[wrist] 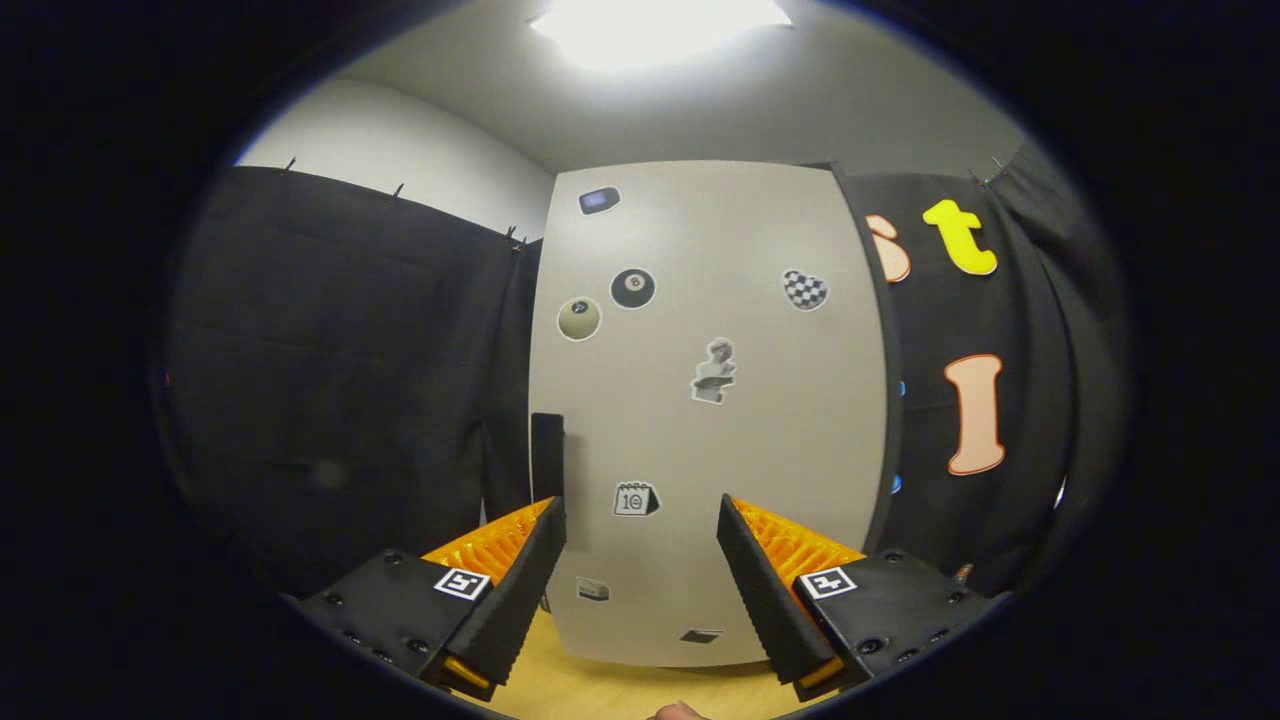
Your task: Open the shoe cabinet door, grab the shoes and put them into the shoe cabinet, then close the shoe cabinet door.
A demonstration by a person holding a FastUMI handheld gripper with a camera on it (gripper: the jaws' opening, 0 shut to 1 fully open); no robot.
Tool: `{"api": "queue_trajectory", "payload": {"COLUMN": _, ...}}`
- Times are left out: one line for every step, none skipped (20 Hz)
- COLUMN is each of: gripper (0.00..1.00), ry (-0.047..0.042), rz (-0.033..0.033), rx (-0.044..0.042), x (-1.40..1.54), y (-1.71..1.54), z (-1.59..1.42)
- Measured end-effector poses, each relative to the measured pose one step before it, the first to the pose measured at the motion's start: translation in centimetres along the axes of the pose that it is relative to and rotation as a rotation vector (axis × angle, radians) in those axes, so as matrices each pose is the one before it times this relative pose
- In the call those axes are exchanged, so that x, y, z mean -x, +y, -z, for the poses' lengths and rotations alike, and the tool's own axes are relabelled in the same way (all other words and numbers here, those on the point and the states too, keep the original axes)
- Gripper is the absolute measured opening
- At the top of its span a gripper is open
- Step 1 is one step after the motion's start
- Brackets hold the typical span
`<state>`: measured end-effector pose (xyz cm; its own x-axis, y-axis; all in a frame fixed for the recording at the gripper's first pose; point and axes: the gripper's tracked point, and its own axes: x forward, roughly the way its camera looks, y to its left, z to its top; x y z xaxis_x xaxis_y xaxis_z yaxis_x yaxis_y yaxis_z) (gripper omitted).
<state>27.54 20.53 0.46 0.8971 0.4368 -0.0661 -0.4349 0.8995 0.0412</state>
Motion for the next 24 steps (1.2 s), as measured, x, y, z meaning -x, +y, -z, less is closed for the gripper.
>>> {"api": "queue_trajectory", "payload": {"gripper": 0.96, "ry": -0.00590, "rz": 0.03398, "rx": 0.01089, "x": 1.686, "y": -1.717, "z": -0.174}}
{"api": "queue_trajectory", "payload": {"gripper": 0.96, "ry": -0.00219, "rz": 0.04311, "rx": 0.01022, "x": 1.577, "y": -2.088, "z": -0.103}}
{"api": "queue_trajectory", "payload": {"gripper": 0.96, "ry": 0.00575, "rz": 0.03949, "rx": 0.00893, "x": 1.421, "y": -2.003, "z": 0.160}}
{"api": "queue_trajectory", "payload": {"gripper": 0.96, "ry": 0.00601, "rz": 0.03208, "rx": 0.00300, "x": 1.275, "y": -1.965, "z": 0.231}}
{"api": "queue_trajectory", "payload": {"gripper": 0.96, "ry": 0.00307, "rz": 0.02783, "rx": -0.00372, "x": 1.170, "y": -1.798, "z": 0.159}}
{"api": "queue_trajectory", "payload": {"gripper": 0.96, "ry": 0.00372, "rz": 0.02297, "rx": -0.00309, "x": 1.031, "y": -1.786, "z": 0.220}}
{"api": "queue_trajectory", "payload": {"gripper": 0.96, "ry": 0.00260, "rz": 0.02345, "rx": 0.00240, "x": 0.973, "y": -1.775, "z": 0.241}}
{"api": "queue_trajectory", "payload": {"gripper": 0.96, "ry": -0.00148, "rz": 0.02234, "rx": 0.00321, "x": 0.678, "y": -1.791, "z": 0.254}}
{"api": "queue_trajectory", "payload": {"gripper": 0.96, "ry": -0.00327, "rz": 0.02142, "rx": -0.00466, "x": 0.697, "y": -1.592, "z": 0.227}}
{"api": "queue_trajectory", "payload": {"gripper": 0.96, "ry": -0.00182, "rz": 0.01455, "rx": -0.01439, "x": 0.745, "y": -1.340, "z": 0.285}}
{"api": "queue_trajectory", "payload": {"gripper": 0.96, "ry": -0.00009, "rz": 0.00414, "rx": -0.01930, "x": 0.669, "y": -0.955, "z": 0.280}}
{"api": "queue_trajectory", "payload": {"gripper": 0.96, "ry": 0.00456, "rz": 0.00905, "rx": -0.01650, "x": 0.621, "y": -0.923, "z": 0.256}}
{"api": "queue_trajectory", "payload": {"gripper": 0.96, "ry": 0.00809, "rz": 0.01279, "rx": -0.00892, "x": 0.667, "y": -0.914, "z": 0.260}}
{"api": "queue_trajectory", "payload": {"gripper": 0.96, "ry": 0.00441, "rz": 0.01689, "rx": -0.00289, "x": 0.651, "y": -0.798, "z": 0.186}}
{"api": "queue_trajectory", "payload": {"gripper": 0.96, "ry": -0.00083, "rz": 0.01878, "rx": -0.00067, "x": 0.397, "y": -0.680, "z": 0.063}}
{"api": "queue_trajectory", "payload": {"gripper": 0.96, "ry": -0.00246, "rz": 0.01844, "rx": -0.00129, "x": 0.437, "y": -0.674, "z": -0.033}}
{"api": "queue_trajectory", "payload": {"gripper": 0.96, "ry": -0.00392, "rz": 0.01648, "rx": -0.00171, "x": 0.440, "y": -0.566, "z": 0.025}}
{"api": "queue_trajectory", "payload": {"gripper": 0.97, "ry": -0.00375, "rz": 0.01713, "rx": -0.00112, "x": 0.353, "y": -0.446, "z": 0.067}}
{"api": "queue_trajectory", "payload": {"gripper": 0.97, "ry": 0.00289, "rz": 0.02111, "rx": -0.00176, "x": 0.240, "y": -0.434, "z": 0.140}}
{"api": "queue_trajectory", "payload": {"gripper": 0.97, "ry": 0.00663, "rz": 0.01630, "rx": -0.00531, "x": 0.378, "y": -0.437, "z": 0.270}}
{"api": "queue_trajectory", "payload": {"gripper": 0.97, "ry": 0.00411, "rz": 0.01009, "rx": -0.00747, "x": 0.375, "y": -0.123, "z": 0.061}}
{"api": "queue_trajectory", "payload": {"gripper": 0.98, "ry": -0.00046, "rz": 0.00860, "rx": -0.00416, "x": 0.001, "y": -0.104, "z": 0.136}}
{"api": "queue_trajectory", "payload": {"gripper": 0.97, "ry": -0.00031, "rz": 0.01131, "rx": 0.00093, "x": 0.167, "y": -0.147, "z": -0.154}}
{"api": "queue_trajectory", "payload": {"gripper": 0.97, "ry": -0.00491, "rz": 0.00852, "rx": 0.00353, "x": 0.133, "y": -0.192, "z": -0.252}}
